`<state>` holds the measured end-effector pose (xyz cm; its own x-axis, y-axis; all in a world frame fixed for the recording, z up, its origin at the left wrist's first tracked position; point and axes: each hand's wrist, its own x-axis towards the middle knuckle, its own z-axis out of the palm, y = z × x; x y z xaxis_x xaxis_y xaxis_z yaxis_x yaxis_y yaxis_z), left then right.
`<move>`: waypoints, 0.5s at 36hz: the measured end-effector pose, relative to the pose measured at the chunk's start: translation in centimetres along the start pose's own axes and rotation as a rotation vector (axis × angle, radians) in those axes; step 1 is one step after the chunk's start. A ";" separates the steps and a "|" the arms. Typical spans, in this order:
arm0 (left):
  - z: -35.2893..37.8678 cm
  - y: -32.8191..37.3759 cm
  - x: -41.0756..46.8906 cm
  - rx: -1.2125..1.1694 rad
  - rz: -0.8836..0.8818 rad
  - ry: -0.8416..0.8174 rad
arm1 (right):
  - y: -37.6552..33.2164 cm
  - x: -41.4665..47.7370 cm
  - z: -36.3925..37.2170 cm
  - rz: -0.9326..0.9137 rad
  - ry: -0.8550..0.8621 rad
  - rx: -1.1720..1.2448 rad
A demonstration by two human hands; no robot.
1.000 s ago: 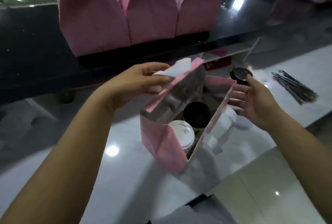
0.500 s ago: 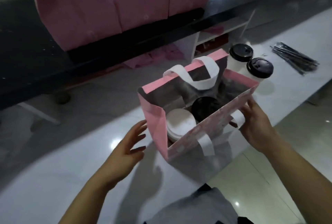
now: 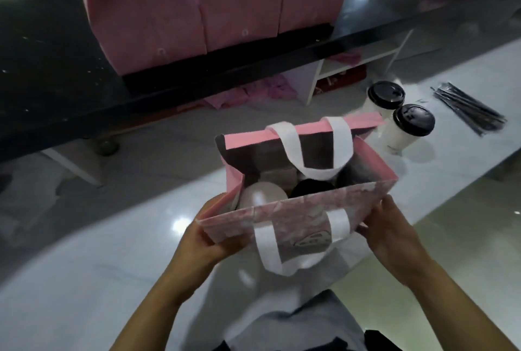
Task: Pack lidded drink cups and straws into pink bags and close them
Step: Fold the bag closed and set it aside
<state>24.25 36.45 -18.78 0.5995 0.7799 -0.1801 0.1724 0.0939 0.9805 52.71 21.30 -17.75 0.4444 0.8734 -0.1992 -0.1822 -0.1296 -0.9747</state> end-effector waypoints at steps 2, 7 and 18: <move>-0.3 0.6 0.0 0.002 0.013 -0.003 | -0.6 -0.2 -0.7 -0.002 -0.071 -0.052; -0.9 1.7 0.7 0.016 -0.027 -0.089 | -3.1 1.1 -2.6 -0.048 -0.164 -0.214; -0.2 4.3 2.9 -0.041 0.047 -0.018 | -6.0 5.6 -3.2 -0.149 -0.258 -0.215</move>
<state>26.57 39.24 -15.08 0.6201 0.7728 -0.1350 0.1118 0.0833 0.9902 59.10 25.46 -13.37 0.2115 0.9762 -0.0483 0.0689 -0.0642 -0.9956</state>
